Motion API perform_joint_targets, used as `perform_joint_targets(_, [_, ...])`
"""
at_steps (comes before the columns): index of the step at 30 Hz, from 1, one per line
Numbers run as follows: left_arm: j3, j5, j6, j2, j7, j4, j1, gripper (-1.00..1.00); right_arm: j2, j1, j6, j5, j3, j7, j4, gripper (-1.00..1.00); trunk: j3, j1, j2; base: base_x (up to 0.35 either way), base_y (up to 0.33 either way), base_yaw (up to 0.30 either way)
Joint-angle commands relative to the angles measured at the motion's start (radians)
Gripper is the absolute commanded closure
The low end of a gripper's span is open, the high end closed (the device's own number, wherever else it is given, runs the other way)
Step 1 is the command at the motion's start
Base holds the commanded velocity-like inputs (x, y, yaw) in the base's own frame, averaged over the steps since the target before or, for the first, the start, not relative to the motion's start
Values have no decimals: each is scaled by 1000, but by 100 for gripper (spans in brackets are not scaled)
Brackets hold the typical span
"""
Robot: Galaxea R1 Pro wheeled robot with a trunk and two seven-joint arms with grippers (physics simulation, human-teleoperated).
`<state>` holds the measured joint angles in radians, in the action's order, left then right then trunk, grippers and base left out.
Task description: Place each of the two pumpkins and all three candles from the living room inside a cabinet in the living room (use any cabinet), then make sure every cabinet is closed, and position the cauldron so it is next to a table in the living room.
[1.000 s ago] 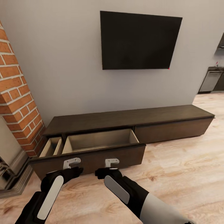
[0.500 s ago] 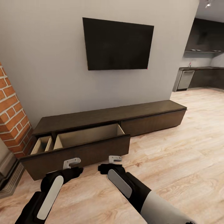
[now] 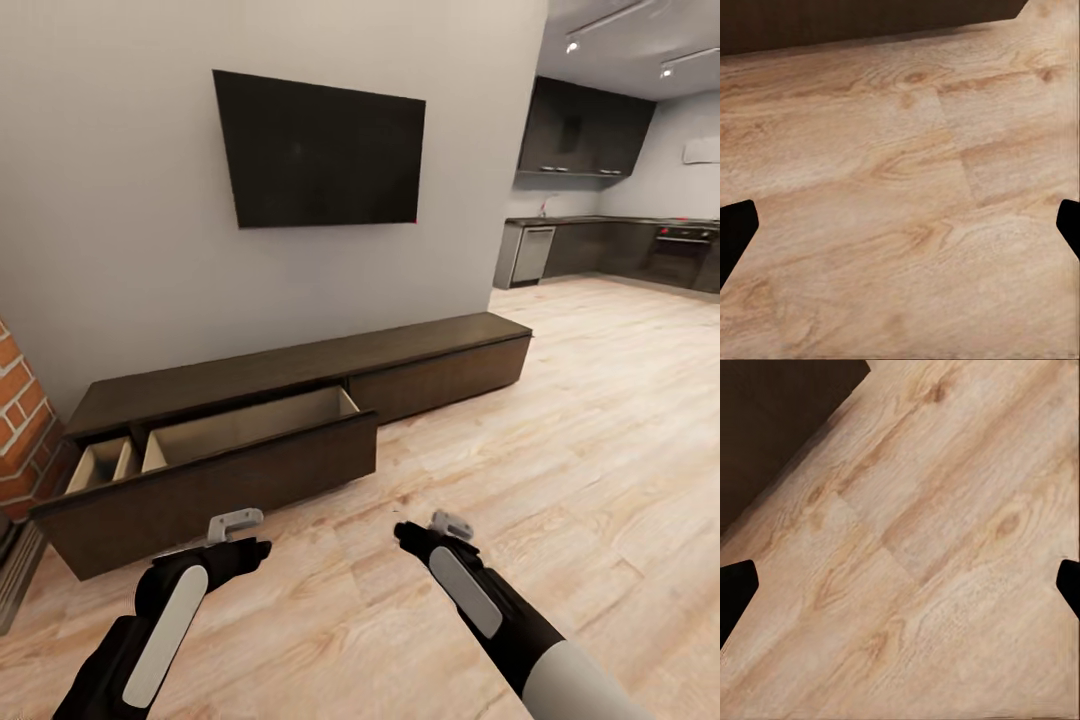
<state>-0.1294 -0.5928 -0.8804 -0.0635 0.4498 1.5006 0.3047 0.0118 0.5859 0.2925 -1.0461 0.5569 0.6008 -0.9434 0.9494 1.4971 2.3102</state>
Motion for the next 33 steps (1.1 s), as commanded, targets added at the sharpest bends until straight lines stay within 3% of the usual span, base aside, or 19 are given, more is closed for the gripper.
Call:
perform_joint_targets(1, [-3, -10, -2, -1, 10, 1, 1, -100, 21, -13, -26, -6, 3, -15, 5, -100, 1, -1, 1, -299, 0, -224])
perform_joint_targets(4, [-19, -9, -2, -1, 10, 1, 1, -100, 65, -34, -62, -10, 1, -70, 25, -100, 4, -1, 1, -296, 0, -222])
perform_joint_targets(7, [-47, -9, -2, -1, 10, 1, 1, -100, 86, -42, -77, -25, 0, -124, 62, -100, 6, -1, 1, -282, 0, -226])
perform_joint_targets(13, [-59, -9, -2, -1, 10, 1, 1, -100, 92, -44, -86, -75, 0, -150, 118, -100, 11, -1, 1, -197, 0, -245])
perform_joint_targets(18, [-59, -9, -2, -1, 10, 1, 1, -100, 93, -44, -144, -83, -3, -155, 165, -100, 14, -1, 1, -26, 0, -257])
perform_joint_targets(27, [-58, -9, -2, -2, 10, 1, 1, -100, 93, -44, -169, -85, -4, -154, 196, -100, 20, -1, 1, -2, 0, -258])
perform_joint_targets(33, [-61, -9, -2, -4, 10, 1, 1, -100, 93, -44, -172, -126, -5, -155, 216, -100, 23, -1, 1, 71, 0, -258])
